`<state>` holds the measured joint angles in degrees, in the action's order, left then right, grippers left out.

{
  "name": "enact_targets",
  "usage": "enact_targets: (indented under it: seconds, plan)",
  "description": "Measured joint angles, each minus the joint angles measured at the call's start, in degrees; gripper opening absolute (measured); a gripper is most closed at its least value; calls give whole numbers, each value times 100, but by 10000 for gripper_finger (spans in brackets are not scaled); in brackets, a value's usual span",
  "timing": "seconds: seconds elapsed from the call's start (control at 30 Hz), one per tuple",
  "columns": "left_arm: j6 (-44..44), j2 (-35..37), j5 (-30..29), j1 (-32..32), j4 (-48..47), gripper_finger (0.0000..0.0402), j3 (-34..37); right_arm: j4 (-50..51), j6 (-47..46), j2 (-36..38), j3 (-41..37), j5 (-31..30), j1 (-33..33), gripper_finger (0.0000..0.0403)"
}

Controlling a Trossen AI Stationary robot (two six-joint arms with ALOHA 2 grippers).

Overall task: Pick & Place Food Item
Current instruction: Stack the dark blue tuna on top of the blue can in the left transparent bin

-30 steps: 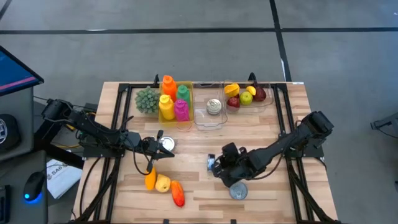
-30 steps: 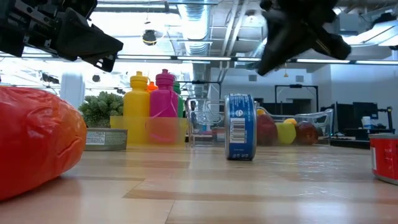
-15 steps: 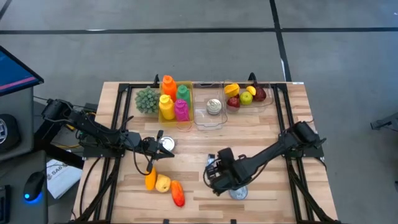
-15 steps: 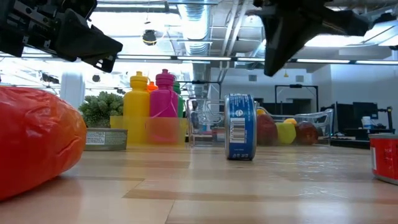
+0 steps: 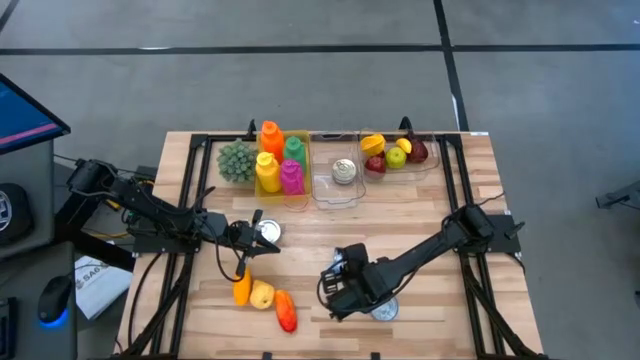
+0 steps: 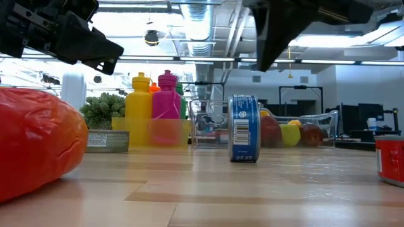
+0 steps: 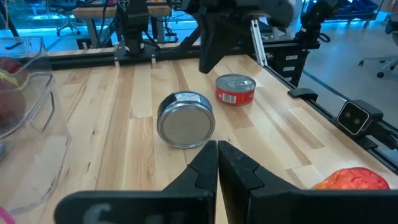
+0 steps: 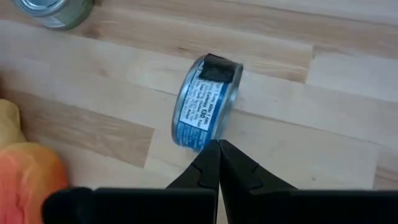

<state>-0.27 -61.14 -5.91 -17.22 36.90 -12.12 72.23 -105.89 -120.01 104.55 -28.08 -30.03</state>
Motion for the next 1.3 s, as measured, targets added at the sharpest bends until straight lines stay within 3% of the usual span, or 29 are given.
enact_targets:
  seconds: [0.2, 0.43, 0.57, 0.93, 1.3]
  plan:
    - [-2, 0, 0, 1, 9, 2, 0, -157, 512, -37, 48, 132, 5, 0]
    - [-2, 0, 0, 1, 9, 2, 0, -491, 2131, -37, 48, 872, 55, 8]
    - [-2, 0, 0, 1, 11, 2, 0, -523, 2034, -37, 48, 1048, 158, 26]
    - [-2, 0, -1, 0, 8, 2, 0, -521, 2126, -37, 48, 1668, 283, 139]
    - [-2, 0, -1, 1, 5, 2, 0, -523, 2234, -37, 46, 2676, 278, 261]
